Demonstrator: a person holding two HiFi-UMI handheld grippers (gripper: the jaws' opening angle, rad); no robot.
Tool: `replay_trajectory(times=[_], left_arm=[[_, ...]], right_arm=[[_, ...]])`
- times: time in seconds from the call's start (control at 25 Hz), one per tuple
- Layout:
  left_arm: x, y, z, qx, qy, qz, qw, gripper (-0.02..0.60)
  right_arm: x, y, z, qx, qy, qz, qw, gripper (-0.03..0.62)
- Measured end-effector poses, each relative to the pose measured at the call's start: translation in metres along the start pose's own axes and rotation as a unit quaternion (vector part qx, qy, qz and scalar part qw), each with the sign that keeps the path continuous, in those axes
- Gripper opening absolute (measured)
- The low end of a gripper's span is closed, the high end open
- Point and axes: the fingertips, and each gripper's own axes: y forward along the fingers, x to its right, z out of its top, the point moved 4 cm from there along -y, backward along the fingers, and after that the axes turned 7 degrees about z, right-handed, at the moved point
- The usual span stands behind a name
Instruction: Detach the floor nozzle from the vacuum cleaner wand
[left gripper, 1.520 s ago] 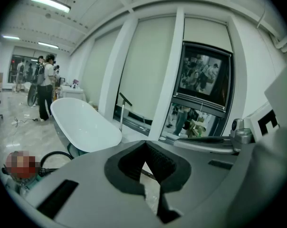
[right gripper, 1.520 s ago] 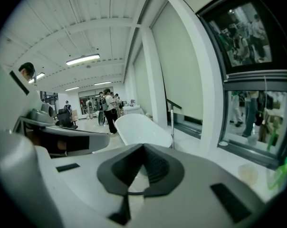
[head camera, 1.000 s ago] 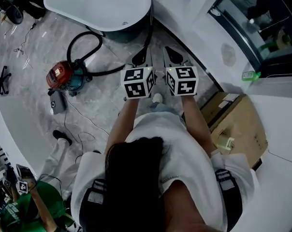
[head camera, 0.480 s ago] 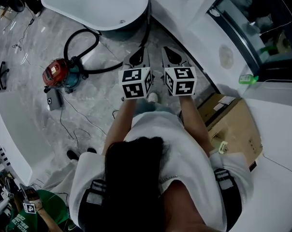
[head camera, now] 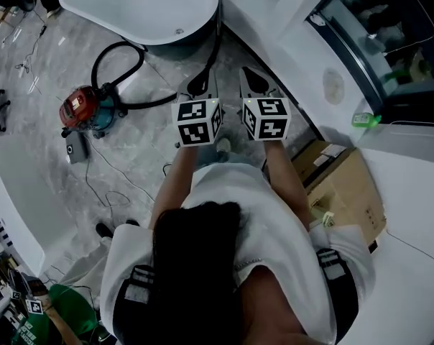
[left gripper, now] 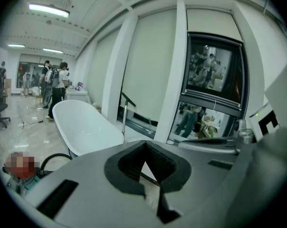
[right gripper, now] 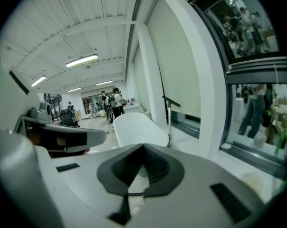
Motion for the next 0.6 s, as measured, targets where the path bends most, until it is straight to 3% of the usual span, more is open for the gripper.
replay_trajectory(times=[0.6], left_arm=[[-0.012, 0.026, 0.006, 0.005, -0.001, -0.005, 1.0, -0.005]], right_arm=[[0.007, 0.021, 0.007, -0.007, -0.016, -0.015, 1.0, 0.015]])
